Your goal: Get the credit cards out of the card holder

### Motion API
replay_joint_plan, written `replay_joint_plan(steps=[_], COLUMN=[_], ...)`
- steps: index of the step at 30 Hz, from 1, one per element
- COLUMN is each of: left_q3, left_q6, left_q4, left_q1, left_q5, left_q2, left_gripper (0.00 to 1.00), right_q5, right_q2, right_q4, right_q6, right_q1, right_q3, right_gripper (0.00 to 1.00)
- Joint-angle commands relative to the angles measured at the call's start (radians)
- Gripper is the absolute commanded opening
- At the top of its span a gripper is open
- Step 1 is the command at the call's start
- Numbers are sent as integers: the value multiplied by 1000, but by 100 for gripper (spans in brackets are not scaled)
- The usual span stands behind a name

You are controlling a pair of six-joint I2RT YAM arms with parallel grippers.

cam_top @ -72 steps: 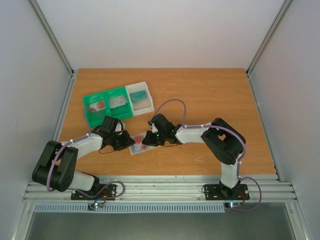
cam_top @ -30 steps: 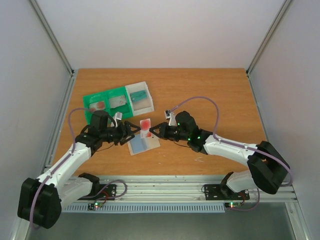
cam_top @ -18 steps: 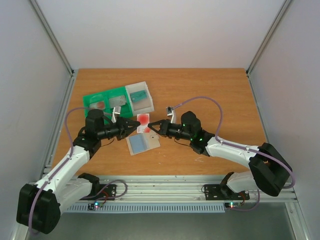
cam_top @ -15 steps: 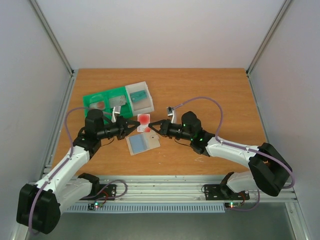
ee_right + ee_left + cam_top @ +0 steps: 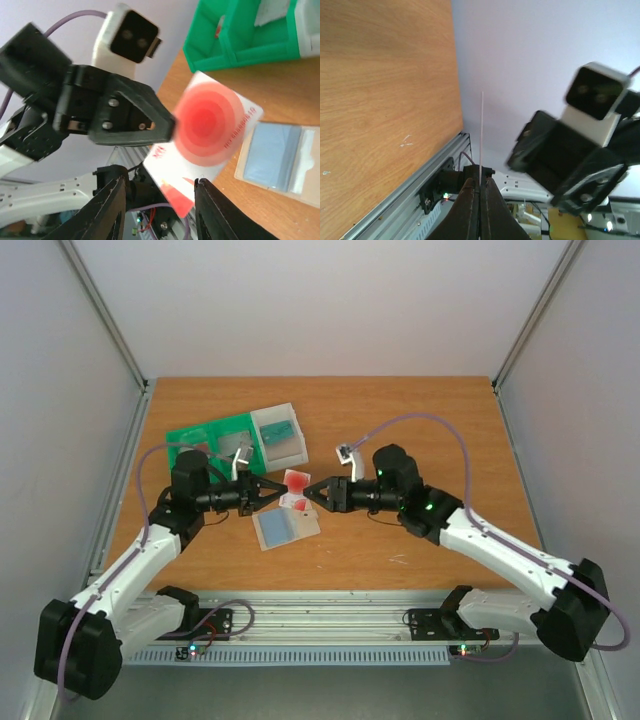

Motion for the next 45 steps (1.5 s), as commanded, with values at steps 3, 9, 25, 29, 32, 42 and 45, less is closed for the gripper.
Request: replay_joint_plan(steps=[3,9,25,29,32,42,45], left_q3=[99,198,254,245,246,284,308], left_q6=[189,372,533,531,534,611,602], left_q4=[-172,-391,-500,-490,-488,-586,-605], left_q1=[-13,-100,-246,-246,-246,-246,-246], left_q5=[117,133,188,212,222,117,-16], left_q2=[12,18,45,50,39,13,-6], left_gripper=[0,0,0,0,0,11,25], right_q5=[40,-12,-179,-200,-244,-322,-299], right_q2=[-26,13,75,77,80,50,36], right_q4=[-587,-747,-788,-779,-767,-653,-612], right_q6=[-370,-460,-515,-523,-524,-461,-419], right_q1=[-27,-38,-40,-41,-40,-45,-45], right_q3=[260,387,403,394,386,339,330], right_gripper=[42,47,42,37,37,1,1])
